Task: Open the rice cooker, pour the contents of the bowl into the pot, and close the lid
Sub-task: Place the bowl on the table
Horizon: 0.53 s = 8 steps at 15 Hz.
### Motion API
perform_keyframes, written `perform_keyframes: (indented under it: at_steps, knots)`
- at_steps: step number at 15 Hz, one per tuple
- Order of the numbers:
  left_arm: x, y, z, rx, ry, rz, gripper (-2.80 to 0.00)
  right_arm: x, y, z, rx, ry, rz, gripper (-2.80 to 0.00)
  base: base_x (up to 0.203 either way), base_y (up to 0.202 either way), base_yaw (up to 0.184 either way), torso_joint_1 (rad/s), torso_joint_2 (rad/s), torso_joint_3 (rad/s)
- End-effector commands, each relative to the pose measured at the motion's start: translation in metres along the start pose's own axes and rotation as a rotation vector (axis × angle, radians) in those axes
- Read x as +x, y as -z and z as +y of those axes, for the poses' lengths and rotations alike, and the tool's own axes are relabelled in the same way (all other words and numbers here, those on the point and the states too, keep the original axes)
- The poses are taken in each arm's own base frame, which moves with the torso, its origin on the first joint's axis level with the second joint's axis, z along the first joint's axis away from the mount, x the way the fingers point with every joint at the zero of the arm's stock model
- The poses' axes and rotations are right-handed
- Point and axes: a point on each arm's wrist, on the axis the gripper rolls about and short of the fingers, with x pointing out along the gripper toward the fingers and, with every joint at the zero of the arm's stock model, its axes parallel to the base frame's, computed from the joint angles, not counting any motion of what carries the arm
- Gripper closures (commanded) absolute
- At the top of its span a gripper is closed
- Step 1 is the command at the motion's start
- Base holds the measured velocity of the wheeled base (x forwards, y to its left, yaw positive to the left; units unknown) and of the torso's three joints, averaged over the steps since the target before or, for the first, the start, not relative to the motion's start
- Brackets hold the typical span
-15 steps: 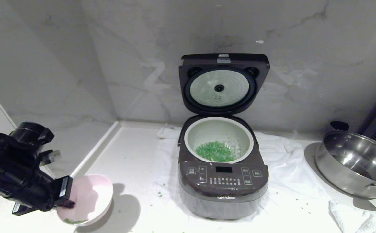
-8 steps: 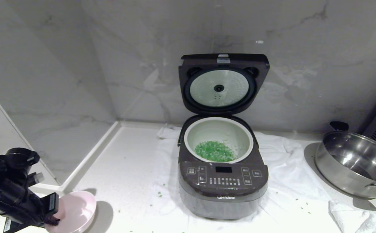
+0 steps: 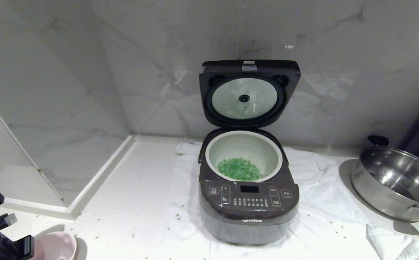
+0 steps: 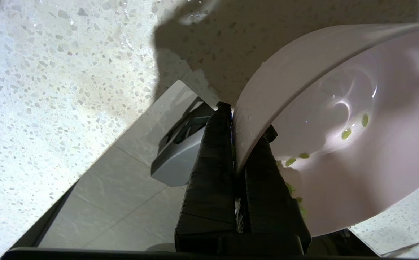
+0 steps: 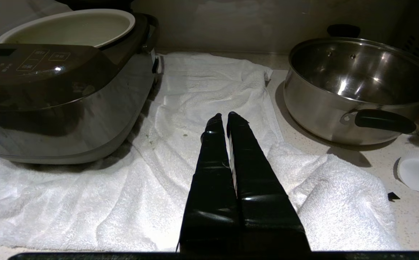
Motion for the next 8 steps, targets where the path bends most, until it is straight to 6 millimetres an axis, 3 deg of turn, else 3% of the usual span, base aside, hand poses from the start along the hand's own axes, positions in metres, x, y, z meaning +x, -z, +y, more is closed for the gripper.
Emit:
perform_keyframes:
  at_steps: [1,3,4,5,8]
  knots:
    - [0.008,-0.001,0.008,-0.028,-0.003,0.030,0.00,0.000,0.000,0.000,0.000,0.000,0.002,0.00,0.000,0.000,0.000,0.000,0.00,0.000]
    - [0.010,-0.004,0.008,-0.033,-0.001,0.030,0.00,0.000,0.000,0.000,0.000,0.000,0.001,0.00,0.000,0.000,0.000,0.000,0.00,0.000]
    - [0.009,-0.007,0.009,-0.036,0.000,0.018,-0.48,0.000,0.000,0.000,0.000,0.000,0.002,0.00,0.000,0.000,0.000,0.000,0.00,0.000]
    - [0.010,-0.011,0.009,-0.039,0.001,0.011,-2.80,0.000,0.000,0.000,0.000,0.000,0.001,0.00,0.000,0.000,0.000,0.000,0.00,0.000]
    - [0.009,-0.015,0.008,-0.042,0.029,-0.004,-2.80,0.000,0.000,0.000,0.000,0.000,0.001,0.00,0.000,0.000,0.000,0.000,0.00,0.000]
